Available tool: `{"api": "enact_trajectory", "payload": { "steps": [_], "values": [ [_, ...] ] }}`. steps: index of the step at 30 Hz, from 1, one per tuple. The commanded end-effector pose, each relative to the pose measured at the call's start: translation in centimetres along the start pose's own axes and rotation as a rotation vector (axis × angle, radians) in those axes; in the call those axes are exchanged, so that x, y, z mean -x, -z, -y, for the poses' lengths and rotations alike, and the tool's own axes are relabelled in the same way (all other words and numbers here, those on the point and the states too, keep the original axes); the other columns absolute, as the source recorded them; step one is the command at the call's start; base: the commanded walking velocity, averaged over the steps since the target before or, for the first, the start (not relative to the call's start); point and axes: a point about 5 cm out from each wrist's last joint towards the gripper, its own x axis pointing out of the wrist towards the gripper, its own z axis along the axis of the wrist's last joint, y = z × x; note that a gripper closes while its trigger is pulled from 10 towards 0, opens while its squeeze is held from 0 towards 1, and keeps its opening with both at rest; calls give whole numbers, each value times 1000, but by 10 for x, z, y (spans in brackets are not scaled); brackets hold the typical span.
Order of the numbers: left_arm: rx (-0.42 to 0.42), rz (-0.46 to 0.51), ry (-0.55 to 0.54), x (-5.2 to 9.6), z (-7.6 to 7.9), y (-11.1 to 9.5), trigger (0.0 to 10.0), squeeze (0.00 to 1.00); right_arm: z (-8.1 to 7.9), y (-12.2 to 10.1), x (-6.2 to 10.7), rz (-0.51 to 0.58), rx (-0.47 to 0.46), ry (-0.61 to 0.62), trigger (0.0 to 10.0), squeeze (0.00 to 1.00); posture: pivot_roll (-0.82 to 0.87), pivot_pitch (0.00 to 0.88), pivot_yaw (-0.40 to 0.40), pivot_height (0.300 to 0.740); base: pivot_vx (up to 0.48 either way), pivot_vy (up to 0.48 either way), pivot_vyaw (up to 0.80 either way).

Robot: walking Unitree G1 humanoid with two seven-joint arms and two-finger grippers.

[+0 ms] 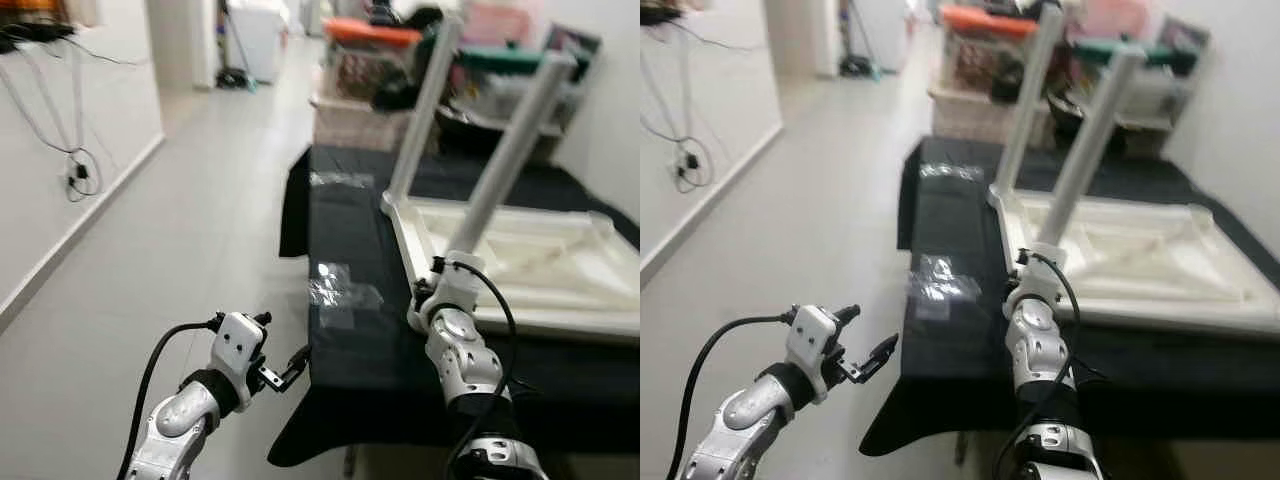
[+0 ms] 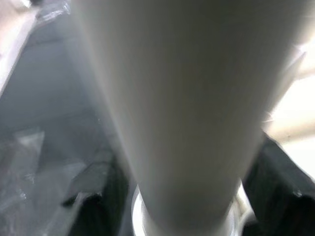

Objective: Building children table

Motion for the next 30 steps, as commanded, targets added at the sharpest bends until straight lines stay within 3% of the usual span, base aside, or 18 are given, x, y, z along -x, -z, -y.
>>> {"api": "enact_trajectory", "payload": {
  "steps": [1,2,3,4,5,8,9,12,16,17,18,19,21,26,27,28,29,30],
  "values": [
    [8,-3,8,-1,2,1,10000,0,-11,-53,-8,156,-63,-153,10000,1000,52,0,-101,740,0,0,0],
    [8,-3,8,-1,2,1,10000,0,-10,-65,-10,178,-73,-185,10000,1000,52,0,-101,740,0,0,0],
    [7,-2,8,-2,2,1,10000,0,-9,-77,-12,194,-78,-248,10000,0,52,0,-102,740,0,0,0],
    [7,-2,8,-2,2,1,10000,0,-9,-77,-12,194,-78,-248,10000,0,52,0,-102,740,0,0,0],
    [6,1,10,-3,2,0,10000,0,-7,-102,-9,264,-52,-388,10000,0,55,0,-104,740,0,0,0],
    [6,2,11,-3,2,0,10000,0,-7,-110,-6,285,-38,-452,10000,0,55,0,-104,740,0,0,0],
    [6,3,12,-3,1,0,10000,0,-11,-123,1,324,69,-637,10000,0,52,0,-105,740,0,0,0],
    [5,3,14,-3,2,0,10000,0,-14,-119,5,299,211,-790,10000,0,52,0,-105,740,0,0,0],
    [4,4,15,-3,2,0,10000,0,-18,-107,4,248,294,-874,10000,0,60,0,-111,740,0,0,0],
    [4,5,15,-3,2,0,10000,0,-20,-101,4,231,321,-907,3451,0,60,0,-111,740,0,0,0],
    [4,5,15,-3,2,0,10000,0,-20,-101,4,231,321,-907,3451,0,60,0,-111,740,0,0,0],
    [4,5,14,-3,2,0,10000,0,-22,-90,3,195,378,-943,0,0,60,0,-111,740,0,0,0],
    [1,4,16,-3,2,0,10000,0,-22,-71,3,130,478,-1008,0,0,60,0,-111,740,0,0,0],
    [-3,-1,12,0,0,0,10000,0,-21,-68,-2,95,486,-969,0,0,77,0,-115,740,0,0,0],
    [-3,-2,11,1,0,0,10000,0,-18,-65,-13,68,494,-791,0,0,79,0,-115,740,0,0,0],
    [-3,-2,11,1,0,0,10000,0,-18,-65,-13,68,494,-791,0,0,79,0,-115,740,0,0,0],
    [-2,-2,11,1,1,0,10000,0,-8,-60,-27,47,436,-450,0,0,79,0,-113,740,0,0,0],
    [-2,-2,11,1,1,0,10000,0,-8,-60,-27,47,436,-450,0,0,79,0,-113,740,0,0,0]
  ]
}}
